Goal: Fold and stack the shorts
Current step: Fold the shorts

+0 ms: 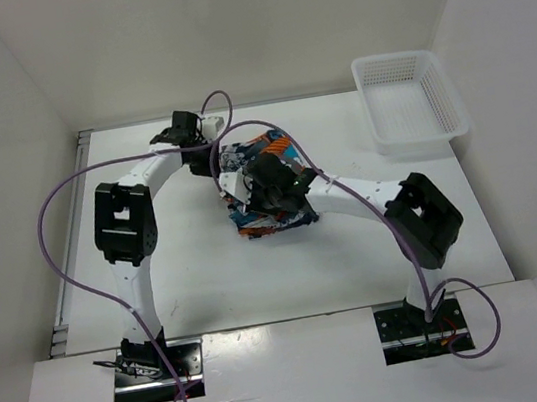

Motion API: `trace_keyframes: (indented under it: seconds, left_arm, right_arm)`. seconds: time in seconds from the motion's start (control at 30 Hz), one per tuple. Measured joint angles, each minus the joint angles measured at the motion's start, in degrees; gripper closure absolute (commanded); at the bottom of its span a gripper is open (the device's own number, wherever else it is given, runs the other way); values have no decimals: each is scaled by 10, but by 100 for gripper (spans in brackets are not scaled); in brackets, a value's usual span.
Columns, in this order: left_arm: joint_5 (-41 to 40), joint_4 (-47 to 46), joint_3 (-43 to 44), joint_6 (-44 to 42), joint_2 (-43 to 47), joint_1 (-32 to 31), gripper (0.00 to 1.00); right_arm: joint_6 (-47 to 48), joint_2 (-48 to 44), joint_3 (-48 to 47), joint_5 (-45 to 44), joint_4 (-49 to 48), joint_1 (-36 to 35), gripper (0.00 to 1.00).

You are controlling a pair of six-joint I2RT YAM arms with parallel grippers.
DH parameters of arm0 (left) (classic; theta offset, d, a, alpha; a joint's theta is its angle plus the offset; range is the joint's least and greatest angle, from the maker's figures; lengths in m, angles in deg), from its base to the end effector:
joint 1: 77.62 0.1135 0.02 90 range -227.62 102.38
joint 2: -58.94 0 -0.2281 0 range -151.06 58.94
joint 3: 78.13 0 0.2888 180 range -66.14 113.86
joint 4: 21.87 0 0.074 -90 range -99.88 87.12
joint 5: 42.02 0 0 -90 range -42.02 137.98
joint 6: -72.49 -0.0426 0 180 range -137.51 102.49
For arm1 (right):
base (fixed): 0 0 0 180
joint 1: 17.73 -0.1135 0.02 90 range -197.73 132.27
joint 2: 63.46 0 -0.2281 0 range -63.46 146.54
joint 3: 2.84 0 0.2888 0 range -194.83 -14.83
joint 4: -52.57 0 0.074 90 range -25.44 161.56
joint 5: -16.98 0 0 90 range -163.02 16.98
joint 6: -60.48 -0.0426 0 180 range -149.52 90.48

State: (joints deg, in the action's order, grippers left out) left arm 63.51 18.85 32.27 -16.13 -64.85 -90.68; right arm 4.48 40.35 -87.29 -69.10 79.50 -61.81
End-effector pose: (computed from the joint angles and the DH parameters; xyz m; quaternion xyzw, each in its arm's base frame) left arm 0.4799 -0.1230 0.1430 0.1373 0.9335 -0.1659 0.2867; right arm 0.3050 0.2994 0.1551 -0.5941 0.7124 0.0643 0.3678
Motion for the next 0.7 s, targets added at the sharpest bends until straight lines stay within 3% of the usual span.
trace_keyframes:
  seconds: [0.13, 0.27, 0.33, 0.47, 0.5, 0.7]
  left_arm:
    - [0, 0, 25, 0, -2, -7, 88]
    - [0, -5, 41, 0, -2, -11, 88]
    - [0, -7, 42, 0, -2, -15, 85]
    - [-1, -9, 39, -1, -2, -17, 72]
    - [-1, -11, 37, -1, -2, -18, 67]
    - [-5, -13, 21, -2, -1, -18, 50]
  right_arm:
    - [14, -39, 28, 26, 8, -40, 97]
    - [30, -36, 50, 47, 16, -59, 71]
    - [39, -30, 51, 52, 18, -60, 65]
    - [52, -21, 49, 51, 18, -60, 51]
    - [53, -21, 47, 51, 19, -60, 41]
    - [29, -23, -17, 71, 42, -60, 25]
